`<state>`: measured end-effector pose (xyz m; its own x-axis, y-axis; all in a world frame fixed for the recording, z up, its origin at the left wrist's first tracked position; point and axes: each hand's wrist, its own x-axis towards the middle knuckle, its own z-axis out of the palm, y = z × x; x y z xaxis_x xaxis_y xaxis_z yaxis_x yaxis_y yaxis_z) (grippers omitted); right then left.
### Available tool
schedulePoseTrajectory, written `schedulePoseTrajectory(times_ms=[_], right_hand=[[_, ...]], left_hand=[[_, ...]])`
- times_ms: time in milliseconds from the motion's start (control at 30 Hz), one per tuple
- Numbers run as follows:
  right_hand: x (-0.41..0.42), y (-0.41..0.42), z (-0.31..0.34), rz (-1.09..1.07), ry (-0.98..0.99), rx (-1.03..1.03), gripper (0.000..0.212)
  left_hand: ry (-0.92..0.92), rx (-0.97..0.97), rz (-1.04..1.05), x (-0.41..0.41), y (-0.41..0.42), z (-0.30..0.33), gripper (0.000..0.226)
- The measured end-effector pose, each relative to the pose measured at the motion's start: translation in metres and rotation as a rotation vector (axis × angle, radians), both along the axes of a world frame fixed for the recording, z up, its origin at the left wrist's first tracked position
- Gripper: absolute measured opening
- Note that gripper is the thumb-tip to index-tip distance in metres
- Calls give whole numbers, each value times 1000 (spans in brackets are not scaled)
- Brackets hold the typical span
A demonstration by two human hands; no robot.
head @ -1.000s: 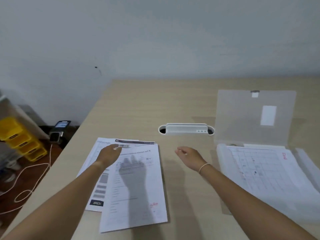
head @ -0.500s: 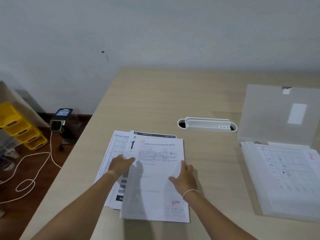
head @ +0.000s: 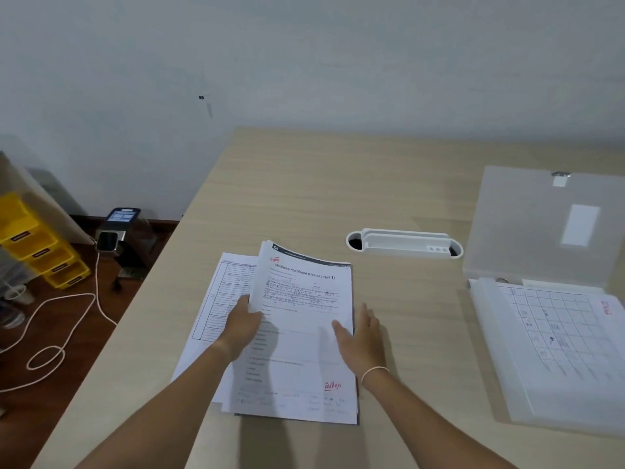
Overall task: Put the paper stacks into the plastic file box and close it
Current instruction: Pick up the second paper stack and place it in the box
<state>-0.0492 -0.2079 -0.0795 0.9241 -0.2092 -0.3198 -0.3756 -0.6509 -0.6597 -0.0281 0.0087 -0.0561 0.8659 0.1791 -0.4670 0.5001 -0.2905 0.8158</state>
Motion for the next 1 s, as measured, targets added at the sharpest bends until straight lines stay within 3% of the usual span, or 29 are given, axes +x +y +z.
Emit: schedulePoseTrajectory(times_ms=[67,167,267,633,767,1000], right_hand=[[5,-12,5,-71,3,134,79],[12,-22,17,-212,87,598,74],[26,-27,32,-269,136,808,42],[44,-34,112,-260,-535,676,38],[24,-38,99,-264,-582,699,37],[24,-35,77,-232,-472,559,32]], left_hand=[[-43,-59,-20,-2,1,3,33],[-117,-135,-57,1,-1,15,28],[-198,-185,-63,11,-7,32,27],[-607,-300,19,40,-41,103,36],[-626,-297,56,40,-49,101,27],[-559,-167,-16,37,-61,84,33]])
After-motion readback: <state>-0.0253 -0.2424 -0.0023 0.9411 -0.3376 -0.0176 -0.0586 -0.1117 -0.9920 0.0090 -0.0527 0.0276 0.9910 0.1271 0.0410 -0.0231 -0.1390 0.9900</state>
